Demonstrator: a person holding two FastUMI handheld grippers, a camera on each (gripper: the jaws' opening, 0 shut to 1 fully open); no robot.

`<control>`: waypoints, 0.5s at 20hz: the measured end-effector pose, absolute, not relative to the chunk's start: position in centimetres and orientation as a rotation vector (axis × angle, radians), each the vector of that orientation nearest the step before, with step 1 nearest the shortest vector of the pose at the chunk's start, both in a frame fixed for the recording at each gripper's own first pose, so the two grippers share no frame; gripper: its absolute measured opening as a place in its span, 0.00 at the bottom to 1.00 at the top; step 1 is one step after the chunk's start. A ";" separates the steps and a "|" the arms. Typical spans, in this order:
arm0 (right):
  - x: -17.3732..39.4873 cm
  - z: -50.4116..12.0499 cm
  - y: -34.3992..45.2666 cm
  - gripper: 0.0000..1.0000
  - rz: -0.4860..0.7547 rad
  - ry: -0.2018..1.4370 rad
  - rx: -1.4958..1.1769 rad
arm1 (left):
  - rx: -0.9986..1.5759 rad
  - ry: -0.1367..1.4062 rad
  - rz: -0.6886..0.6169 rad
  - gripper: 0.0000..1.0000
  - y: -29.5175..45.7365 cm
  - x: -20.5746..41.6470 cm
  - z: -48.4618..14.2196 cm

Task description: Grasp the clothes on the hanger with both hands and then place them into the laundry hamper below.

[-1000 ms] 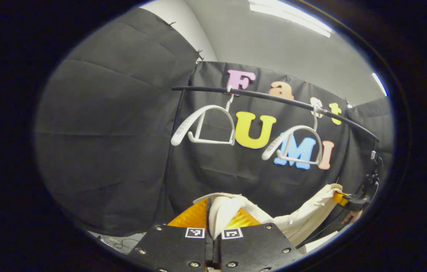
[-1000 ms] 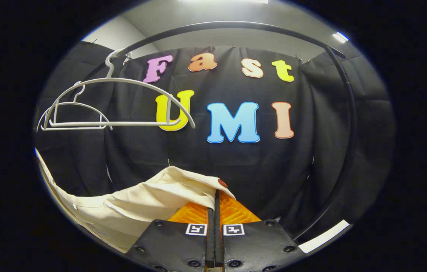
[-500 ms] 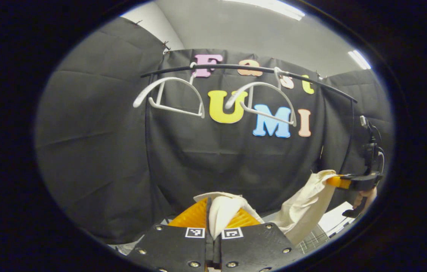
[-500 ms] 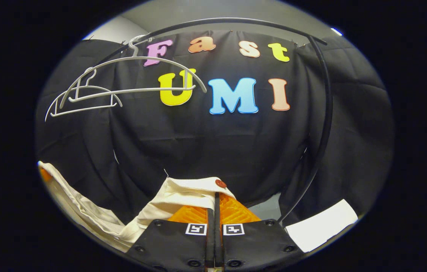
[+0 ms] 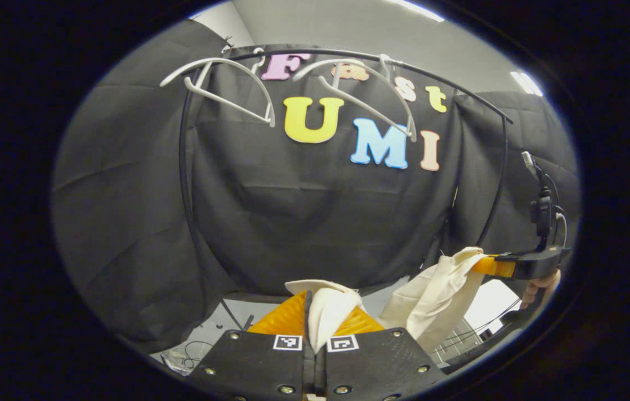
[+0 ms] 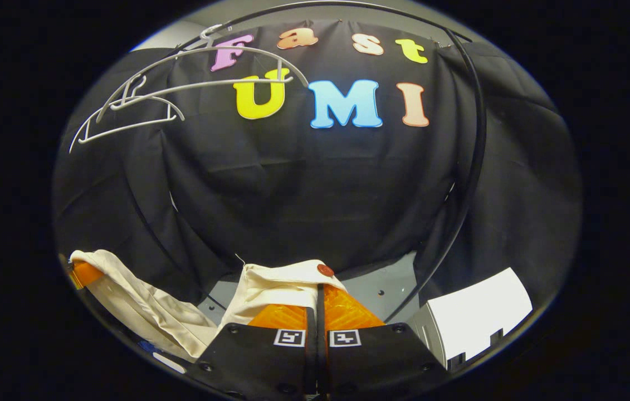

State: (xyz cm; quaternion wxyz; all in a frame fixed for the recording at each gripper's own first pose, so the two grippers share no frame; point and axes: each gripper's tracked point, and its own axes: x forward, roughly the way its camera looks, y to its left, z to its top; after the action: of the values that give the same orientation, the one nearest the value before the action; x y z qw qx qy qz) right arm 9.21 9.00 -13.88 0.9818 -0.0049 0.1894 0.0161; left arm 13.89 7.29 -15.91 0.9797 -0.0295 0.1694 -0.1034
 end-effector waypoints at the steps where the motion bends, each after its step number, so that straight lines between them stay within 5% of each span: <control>1: 9.1 -15.1 8.8 0.02 0.021 0.413 -0.012 | -0.049 0.358 -0.216 0.01 6.9 14.3 -16.4; 10: 8.3 -21.2 8.3 0.02 0.012 0.609 -0.014 | 0.044 0.513 -0.271 0.01 3.8 15.6 -23.6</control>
State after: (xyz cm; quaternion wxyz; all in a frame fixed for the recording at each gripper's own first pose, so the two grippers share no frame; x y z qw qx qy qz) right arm 8.35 8.28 -21.23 0.9539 -0.0069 0.2999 0.0060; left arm 15.60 3.80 -23.60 0.9580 0.0216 0.2529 -0.1337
